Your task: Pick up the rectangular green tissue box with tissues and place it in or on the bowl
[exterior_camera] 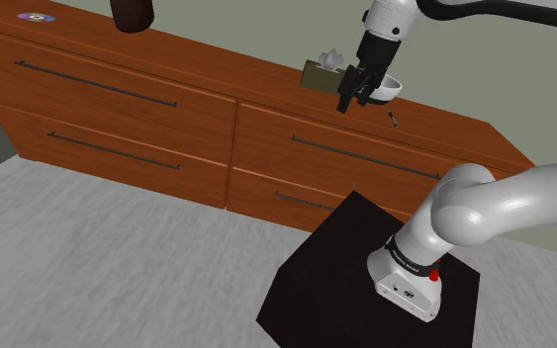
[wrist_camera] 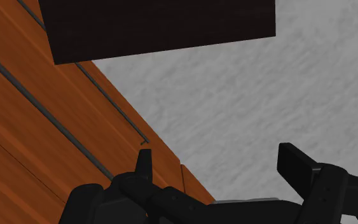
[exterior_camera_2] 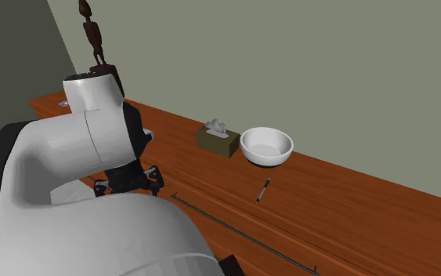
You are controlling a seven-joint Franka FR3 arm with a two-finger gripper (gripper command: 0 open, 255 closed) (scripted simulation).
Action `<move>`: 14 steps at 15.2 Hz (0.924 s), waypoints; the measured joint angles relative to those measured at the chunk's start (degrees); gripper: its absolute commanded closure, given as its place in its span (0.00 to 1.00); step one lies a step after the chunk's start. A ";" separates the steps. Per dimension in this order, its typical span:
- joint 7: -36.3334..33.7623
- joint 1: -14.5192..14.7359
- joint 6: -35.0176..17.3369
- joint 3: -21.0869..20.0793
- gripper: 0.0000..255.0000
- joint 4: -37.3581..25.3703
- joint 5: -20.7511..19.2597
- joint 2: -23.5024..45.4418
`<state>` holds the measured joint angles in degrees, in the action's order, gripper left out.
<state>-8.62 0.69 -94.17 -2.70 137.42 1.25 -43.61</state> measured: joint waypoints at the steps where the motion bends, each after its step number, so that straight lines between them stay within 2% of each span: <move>1: 0.00 0.00 0.00 0.00 0.00 0.00 0.00 0.00; 7: 6.81 -1.90 -1.39 3.23 0.00 -3.26 -6.50 6.39; 14: 16.24 -4.44 -3.58 7.52 0.00 -10.97 -15.05 17.24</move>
<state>7.62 -3.75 -97.76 4.82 126.45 -13.80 -26.37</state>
